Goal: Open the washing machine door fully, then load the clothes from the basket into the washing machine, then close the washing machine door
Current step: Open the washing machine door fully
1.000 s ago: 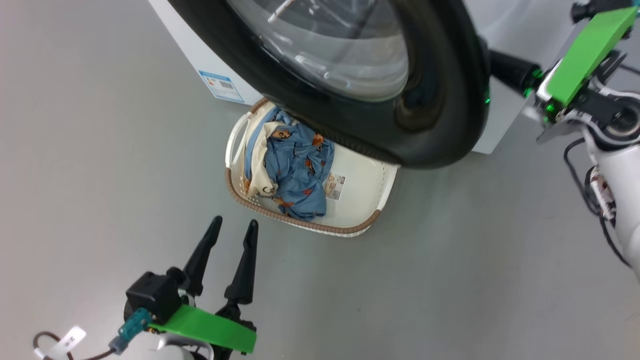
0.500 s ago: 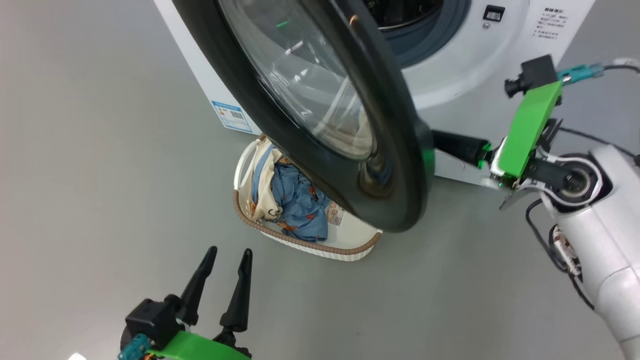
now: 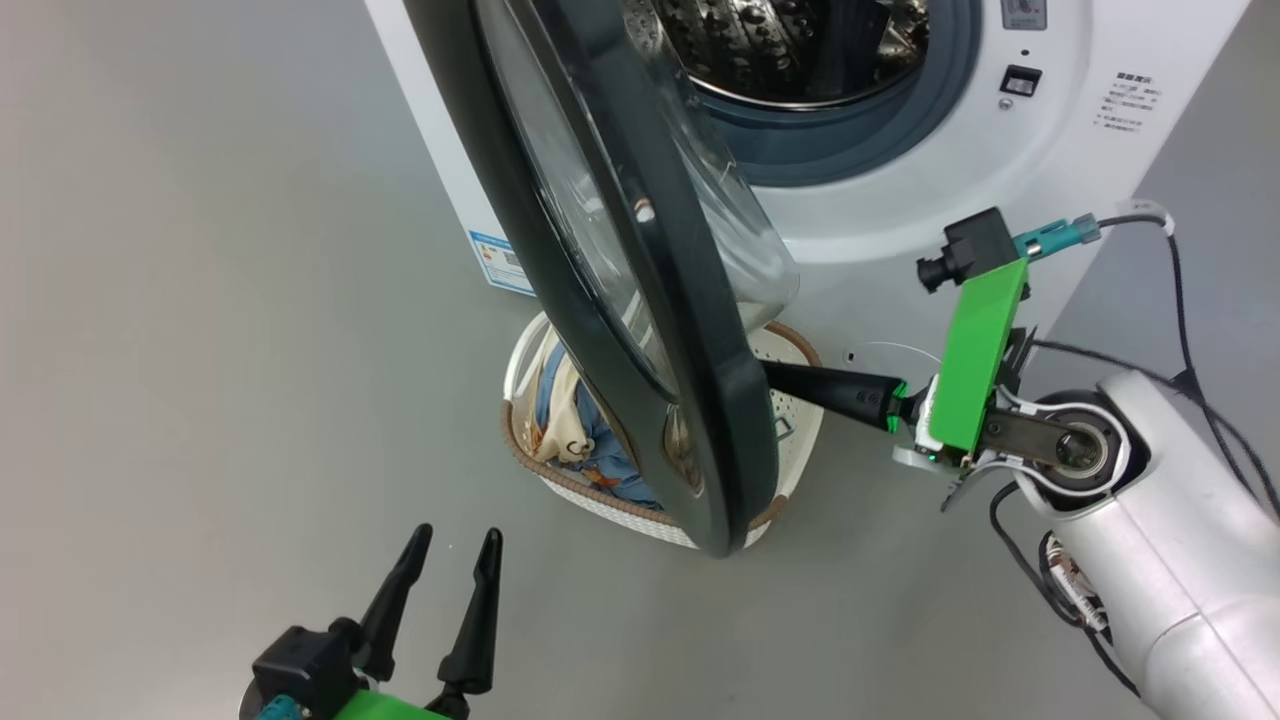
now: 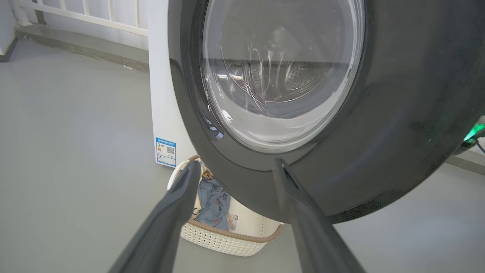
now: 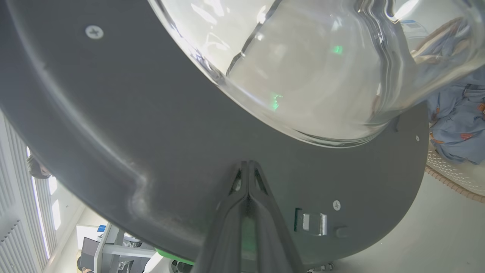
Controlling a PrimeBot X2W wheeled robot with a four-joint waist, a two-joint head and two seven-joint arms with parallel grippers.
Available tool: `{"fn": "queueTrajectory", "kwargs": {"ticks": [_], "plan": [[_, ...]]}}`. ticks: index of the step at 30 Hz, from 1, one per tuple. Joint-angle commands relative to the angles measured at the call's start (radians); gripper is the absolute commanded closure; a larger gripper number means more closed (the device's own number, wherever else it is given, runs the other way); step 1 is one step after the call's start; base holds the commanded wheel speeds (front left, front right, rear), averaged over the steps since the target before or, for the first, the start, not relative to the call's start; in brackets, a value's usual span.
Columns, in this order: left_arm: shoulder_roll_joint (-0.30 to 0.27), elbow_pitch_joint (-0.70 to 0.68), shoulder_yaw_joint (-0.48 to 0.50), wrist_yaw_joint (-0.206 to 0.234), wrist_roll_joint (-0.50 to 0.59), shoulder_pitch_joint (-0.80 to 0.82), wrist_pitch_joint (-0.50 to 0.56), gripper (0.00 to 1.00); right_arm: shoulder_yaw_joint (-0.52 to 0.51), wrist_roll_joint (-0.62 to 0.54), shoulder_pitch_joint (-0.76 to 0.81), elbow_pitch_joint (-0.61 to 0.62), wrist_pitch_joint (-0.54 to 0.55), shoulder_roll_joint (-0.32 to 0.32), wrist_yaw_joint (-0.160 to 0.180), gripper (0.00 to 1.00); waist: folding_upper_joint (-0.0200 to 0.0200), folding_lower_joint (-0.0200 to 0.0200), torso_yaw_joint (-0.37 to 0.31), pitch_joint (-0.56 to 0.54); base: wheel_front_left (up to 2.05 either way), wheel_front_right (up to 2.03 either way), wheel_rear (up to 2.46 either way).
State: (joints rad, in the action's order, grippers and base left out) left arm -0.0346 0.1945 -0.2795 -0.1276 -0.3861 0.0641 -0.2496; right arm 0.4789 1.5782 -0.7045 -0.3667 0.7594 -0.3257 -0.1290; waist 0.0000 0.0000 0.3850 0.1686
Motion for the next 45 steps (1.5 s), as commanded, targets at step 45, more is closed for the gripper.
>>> {"fn": "queueTrajectory", "kwargs": {"ticks": [45], "plan": [[-0.016, -0.034, 0.090, -0.003, 0.016, -0.017, -0.012, 0.00, 0.087, -0.010, 0.048, 0.055, 0.013, 0.195, -0.002, 1.00, 0.0000, 0.0000, 0.149, -0.037, 0.00, 0.00, 0.00]]}}
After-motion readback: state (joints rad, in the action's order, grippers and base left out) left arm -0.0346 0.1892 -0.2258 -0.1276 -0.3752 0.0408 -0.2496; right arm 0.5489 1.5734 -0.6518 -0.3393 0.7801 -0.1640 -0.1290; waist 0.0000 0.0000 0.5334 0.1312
